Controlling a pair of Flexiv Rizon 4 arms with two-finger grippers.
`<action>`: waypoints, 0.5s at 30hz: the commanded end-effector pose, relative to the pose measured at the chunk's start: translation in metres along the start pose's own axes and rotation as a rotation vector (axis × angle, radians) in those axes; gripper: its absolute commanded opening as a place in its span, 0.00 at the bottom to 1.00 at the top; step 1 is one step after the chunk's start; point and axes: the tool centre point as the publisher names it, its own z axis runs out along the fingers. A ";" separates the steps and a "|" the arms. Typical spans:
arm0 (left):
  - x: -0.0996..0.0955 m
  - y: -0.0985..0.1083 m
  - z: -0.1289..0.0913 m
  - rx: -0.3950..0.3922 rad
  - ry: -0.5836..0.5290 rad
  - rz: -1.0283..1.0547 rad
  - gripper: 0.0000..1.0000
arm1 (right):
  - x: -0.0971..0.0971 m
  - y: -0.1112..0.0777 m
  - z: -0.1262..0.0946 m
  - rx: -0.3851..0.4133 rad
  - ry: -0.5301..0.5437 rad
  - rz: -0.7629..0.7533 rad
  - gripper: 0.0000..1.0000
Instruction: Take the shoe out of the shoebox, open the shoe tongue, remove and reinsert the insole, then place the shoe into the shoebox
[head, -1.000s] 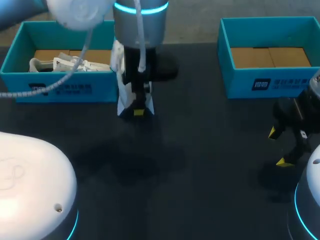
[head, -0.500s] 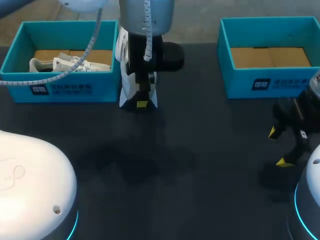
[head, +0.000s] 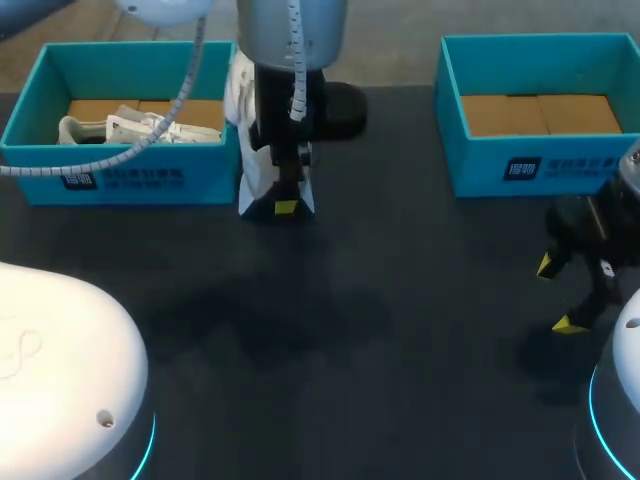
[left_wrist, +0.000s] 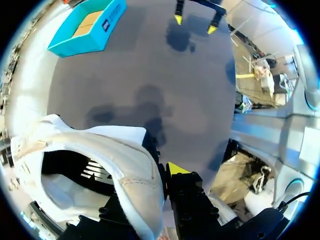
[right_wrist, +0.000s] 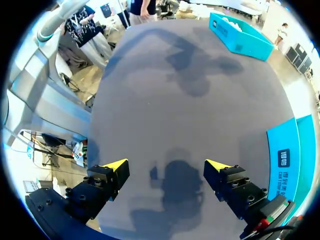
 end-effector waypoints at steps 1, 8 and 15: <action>-0.014 0.010 -0.003 0.031 0.023 -0.052 0.00 | 0.001 0.000 0.001 0.002 -0.003 0.001 1.00; -0.043 0.027 -0.017 0.092 0.007 -0.137 0.00 | 0.001 0.000 0.001 0.002 -0.003 0.001 1.00; -0.078 0.063 -0.037 0.179 -0.022 -0.149 0.00 | 0.001 0.000 0.001 0.002 -0.003 0.001 1.00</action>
